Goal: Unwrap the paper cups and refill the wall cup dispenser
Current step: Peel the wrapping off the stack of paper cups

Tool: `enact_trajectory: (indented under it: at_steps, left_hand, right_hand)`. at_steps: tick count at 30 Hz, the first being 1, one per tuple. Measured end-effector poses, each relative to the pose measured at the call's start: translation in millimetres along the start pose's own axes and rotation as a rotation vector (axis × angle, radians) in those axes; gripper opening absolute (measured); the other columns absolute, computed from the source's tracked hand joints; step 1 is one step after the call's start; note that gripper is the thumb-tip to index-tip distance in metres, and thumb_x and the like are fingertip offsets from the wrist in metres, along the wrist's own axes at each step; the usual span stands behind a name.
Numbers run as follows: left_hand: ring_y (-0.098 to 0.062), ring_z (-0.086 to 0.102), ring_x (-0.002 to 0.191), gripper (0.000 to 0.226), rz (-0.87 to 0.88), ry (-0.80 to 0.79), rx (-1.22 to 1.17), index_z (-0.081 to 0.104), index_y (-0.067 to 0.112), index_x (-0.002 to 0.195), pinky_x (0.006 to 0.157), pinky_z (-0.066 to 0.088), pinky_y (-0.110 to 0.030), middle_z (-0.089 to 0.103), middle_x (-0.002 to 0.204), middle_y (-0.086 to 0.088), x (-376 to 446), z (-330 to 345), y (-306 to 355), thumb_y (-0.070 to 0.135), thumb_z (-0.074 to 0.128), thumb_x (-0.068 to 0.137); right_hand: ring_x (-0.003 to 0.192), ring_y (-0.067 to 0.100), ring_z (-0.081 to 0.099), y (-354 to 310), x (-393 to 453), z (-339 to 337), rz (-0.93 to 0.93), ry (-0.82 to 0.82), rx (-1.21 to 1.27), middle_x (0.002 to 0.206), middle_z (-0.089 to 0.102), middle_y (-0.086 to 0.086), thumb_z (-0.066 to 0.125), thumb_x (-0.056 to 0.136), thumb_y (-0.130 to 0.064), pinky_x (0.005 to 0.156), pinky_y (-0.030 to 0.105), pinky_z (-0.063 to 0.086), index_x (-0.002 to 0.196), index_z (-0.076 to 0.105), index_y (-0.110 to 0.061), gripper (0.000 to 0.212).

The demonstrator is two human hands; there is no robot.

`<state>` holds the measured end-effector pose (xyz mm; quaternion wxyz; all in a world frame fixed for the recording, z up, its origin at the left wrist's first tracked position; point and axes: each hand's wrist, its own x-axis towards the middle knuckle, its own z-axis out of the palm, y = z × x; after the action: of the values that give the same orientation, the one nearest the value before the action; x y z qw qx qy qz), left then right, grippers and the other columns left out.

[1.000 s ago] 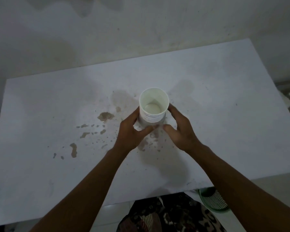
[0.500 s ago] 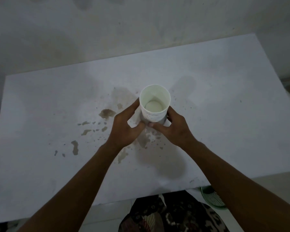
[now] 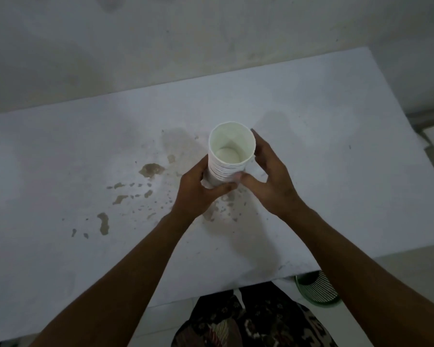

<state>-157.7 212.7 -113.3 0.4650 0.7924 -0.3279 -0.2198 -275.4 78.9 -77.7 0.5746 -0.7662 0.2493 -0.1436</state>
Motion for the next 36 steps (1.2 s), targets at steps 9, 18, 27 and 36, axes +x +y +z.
enact_trajectory:
  at_steps: [9,18,27,36]
  left_hand:
    - [0.006,0.061,0.093,0.064,-0.201,-0.104,0.049,0.05,0.021,0.137,0.088,0.052,-0.017,0.065,0.111,0.013,1,18,-20,0.013,0.077,0.08]
    - [-0.019,0.049,0.117,0.092,-0.171,-0.148,0.117,0.028,0.041,0.149,0.095,0.04,-0.02,0.04,0.146,0.004,8,24,-15,0.006,0.076,0.078]
    - [-0.035,0.068,0.105,0.042,-0.101,-0.009,0.34,0.064,0.0,0.125,0.094,0.049,-0.031,0.07,0.114,-0.022,1,-6,-40,-0.006,0.067,0.083]
    - [-0.015,0.031,0.144,0.104,-0.218,-0.281,0.138,0.014,0.026,0.156,0.115,0.027,-0.023,0.027,0.161,-0.001,3,-7,26,0.034,0.082,0.077]
  right_hand:
    - [0.105,-0.007,0.058,12,6,16,0.077,0.162,0.0,0.121,0.058,-0.018,0.091,0.068,-0.024,0.088,0.007,0.048,0.134,0.047,-0.021,0.079]
    - [0.124,0.015,0.057,25,15,6,0.18,0.206,0.017,0.138,0.057,-0.003,0.092,0.058,-0.043,0.1,0.035,0.054,0.144,0.039,-0.016,0.104]
    - [0.117,0.006,0.061,27,12,5,0.194,0.294,0.12,0.13,0.062,-0.004,0.092,0.062,-0.026,0.096,0.033,0.056,0.14,0.043,-0.014,0.093]
    - [0.124,0.01,0.057,23,16,20,0.145,0.236,0.085,0.141,0.054,-0.006,0.09,0.063,-0.032,0.097,0.03,0.055,0.147,0.037,-0.017,0.1]
